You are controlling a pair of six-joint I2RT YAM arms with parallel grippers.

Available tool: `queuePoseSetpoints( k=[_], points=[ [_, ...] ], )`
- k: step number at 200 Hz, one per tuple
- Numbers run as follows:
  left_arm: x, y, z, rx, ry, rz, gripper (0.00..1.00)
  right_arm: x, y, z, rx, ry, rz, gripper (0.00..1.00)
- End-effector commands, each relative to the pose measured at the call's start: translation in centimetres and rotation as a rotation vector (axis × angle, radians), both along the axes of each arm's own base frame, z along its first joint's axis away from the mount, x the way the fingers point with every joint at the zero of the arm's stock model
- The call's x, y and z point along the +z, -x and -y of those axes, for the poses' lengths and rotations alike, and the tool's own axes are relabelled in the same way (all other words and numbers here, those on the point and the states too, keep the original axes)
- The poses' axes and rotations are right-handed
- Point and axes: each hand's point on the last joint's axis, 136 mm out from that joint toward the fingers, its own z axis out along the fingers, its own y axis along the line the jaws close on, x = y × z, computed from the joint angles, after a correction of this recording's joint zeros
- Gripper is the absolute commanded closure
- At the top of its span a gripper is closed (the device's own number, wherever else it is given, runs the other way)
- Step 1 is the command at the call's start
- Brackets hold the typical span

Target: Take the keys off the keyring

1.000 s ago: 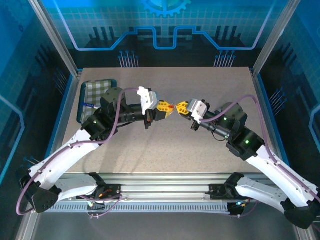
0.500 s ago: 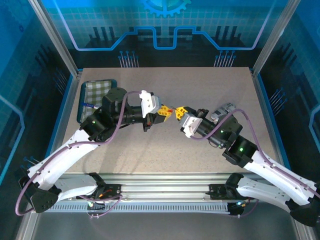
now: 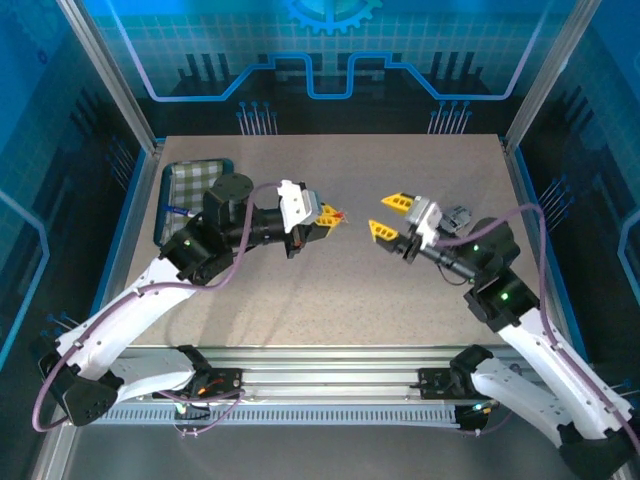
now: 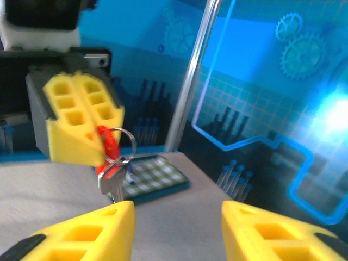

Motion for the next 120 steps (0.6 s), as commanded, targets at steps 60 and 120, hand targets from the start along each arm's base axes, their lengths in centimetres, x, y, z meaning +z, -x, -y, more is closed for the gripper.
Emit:
queuePoseSetpoints(
  k=[60,120],
  points=[
    [3.8,2.1,0.8,-0.207,0.167,-0.044,1.00,3.2,0.9,-2.0,0.624,-0.304,-0.322,0.45],
    [4.0,2.5,1.1,-0.253,0.182,-0.071,1.00,3.2,2.8,-4.3,0.836,-0.229,-0.374,0.47]
  ],
)
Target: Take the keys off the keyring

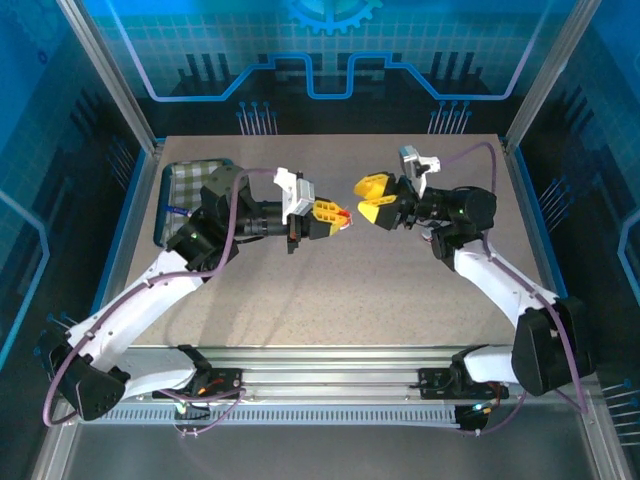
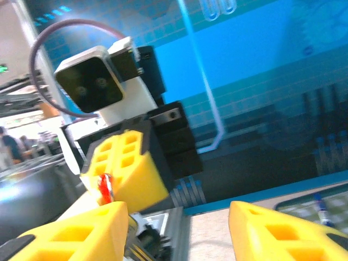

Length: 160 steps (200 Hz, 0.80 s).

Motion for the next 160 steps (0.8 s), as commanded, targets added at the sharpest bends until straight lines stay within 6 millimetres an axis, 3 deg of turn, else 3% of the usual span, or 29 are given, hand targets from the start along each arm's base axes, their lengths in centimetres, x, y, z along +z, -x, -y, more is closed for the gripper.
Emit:
queuePoseSetpoints(
  k=[1,69,102,139,160],
  points=[
    [2.0,0.9,-0.1,-0.048,0.048,0.033,1.00,1.8,3.6,-0.2,0.116,0.002,0.117,0.46],
    [2.5,1.1,-0.3,-0.046,0.067,0.045,1.00,0.8,4.2,-1.3,0.175,0.032,0.113,0.41],
    [2.6,1.0,-0.4,-0.041,0.070,0.047,1.00,0.9,4.1,-1.3,0.178,0.035,0.113,0.51],
    [2.3,0.7,-0.6,-0.015,0.066,0.053,1.00,0.9,4.1,-1.0,0.160,0.035,0.112,0.76],
    [2.1,0.5,-0.8,0.000,0.057,0.055,1.00,1.1,3.6,-0.5,0.126,0.027,0.108,0.80]
  ],
)
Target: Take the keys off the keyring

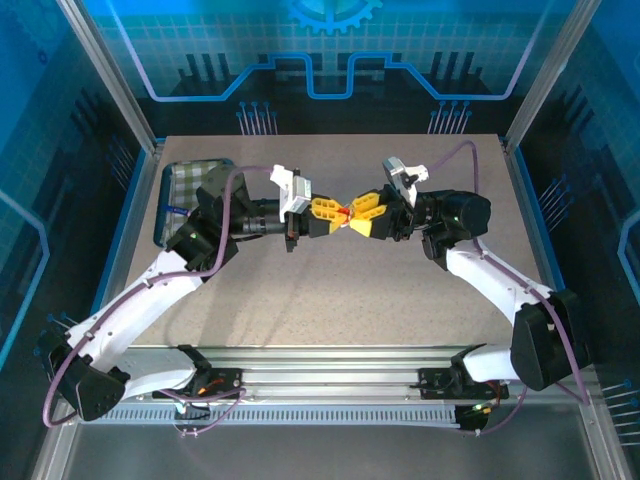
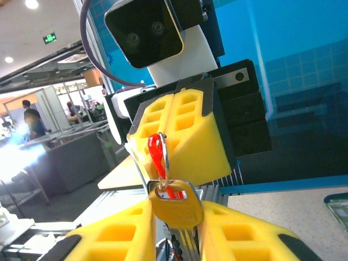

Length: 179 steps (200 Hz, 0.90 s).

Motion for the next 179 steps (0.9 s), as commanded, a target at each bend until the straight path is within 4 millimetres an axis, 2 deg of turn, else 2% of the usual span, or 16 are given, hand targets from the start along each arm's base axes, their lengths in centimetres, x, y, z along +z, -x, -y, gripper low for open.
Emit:
queuePoseSetpoints(
  k=[1,32,56,76,109,179],
  points=[
    [0.8,0.3,-0.7,0.013,0.016,0.041,1.00,1.5,0.3,0.8,-0.035,-0.032,0.070,0.80],
    [0.3,0.1,-0.8,0.034,-0.001,0.041,1.00,1.8,-0.3,1.5,-0.082,-0.047,0.068,0.88],
    [-0.1,-0.3,-0.9,0.055,-0.011,0.047,1.00,2.1,0.1,1.4,-0.070,-0.054,0.076,0.94],
    [-0.3,-0.7,-1.0,0.084,-0.018,0.062,1.00,2.3,0.6,1.0,-0.036,-0.048,0.071,0.91],
    [-0.3,-1.2,-1.1,0.117,-0.020,0.077,1.00,2.6,0.9,0.4,-0.007,-0.057,0.054,0.80],
    [-1.0,-1.3,-1.0,0.152,-0.043,0.112,1.00,2.7,1.0,-0.3,0.023,-0.050,0.029,0.78]
  ],
)
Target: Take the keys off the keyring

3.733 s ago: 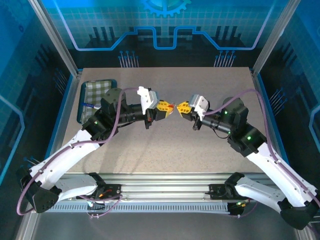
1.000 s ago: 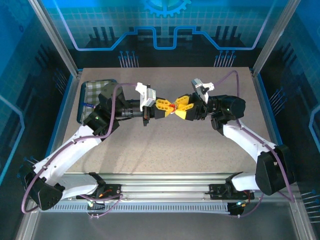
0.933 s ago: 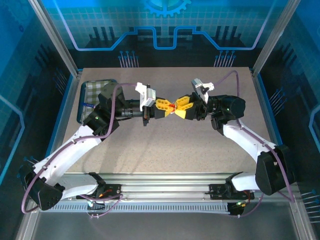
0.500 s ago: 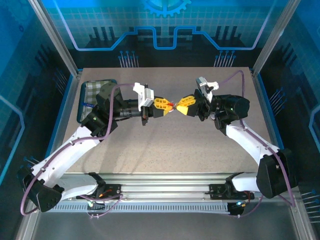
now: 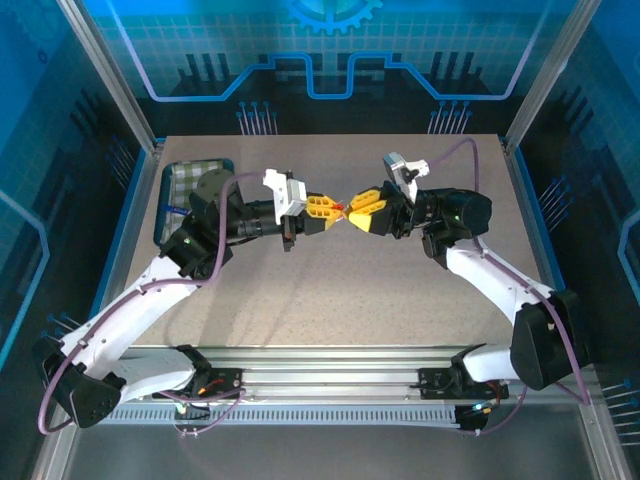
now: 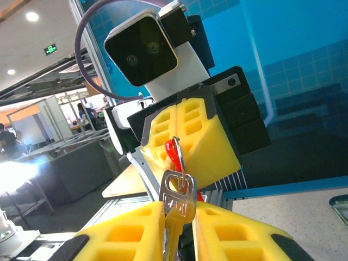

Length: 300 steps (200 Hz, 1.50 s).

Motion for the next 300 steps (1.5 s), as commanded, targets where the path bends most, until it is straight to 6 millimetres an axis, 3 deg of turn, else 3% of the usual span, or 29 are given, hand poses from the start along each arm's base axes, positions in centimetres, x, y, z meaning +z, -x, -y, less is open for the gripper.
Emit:
queuePoseSetpoints(
  k=[1,19,39,58,106,183,201,234,261,300],
  points=[
    [-1.0,-0.5,-0.1,0.051,-0.031,0.023,1.00,1.8,1.1,-0.2,0.021,-0.038,0.071,0.78],
    [-1.2,-0.5,-0.1,0.060,-0.041,0.035,1.00,1.7,0.8,-0.3,0.020,-0.037,0.056,0.75],
    [-1.2,-0.6,-0.1,0.071,-0.041,0.041,1.00,1.5,0.6,-0.4,0.022,-0.032,0.044,0.81],
    [-1.2,-0.9,-0.2,0.095,-0.040,0.056,1.00,1.3,0.4,-0.4,0.024,-0.027,0.027,0.73],
    [-1.3,-1.3,-0.4,0.143,-0.041,0.094,1.00,1.4,0.6,-0.6,0.036,-0.023,0.009,0.72],
    [-1.1,-1.1,-0.7,0.158,-0.030,0.116,1.00,0.9,-0.5,-1.0,0.037,-0.012,-0.045,1.00],
    [-1.2,-1.2,-0.9,0.170,-0.037,0.120,1.00,0.9,-0.8,-0.8,0.026,-0.011,-0.038,1.00],
    [-1.8,-1.4,-1.3,0.211,-0.088,0.157,1.00,0.6,-2.8,0.8,-0.088,-0.007,-0.041,1.00],
    [-2.3,-1.2,-1.3,0.221,-0.126,0.177,1.00,-0.8,-3.7,0.9,-0.238,0.085,0.005,1.00],
    [-3.0,-1.5,-1.1,0.277,-0.162,0.245,1.00,-1.6,-2.5,0.8,-0.453,0.244,0.192,1.00]
  ],
)
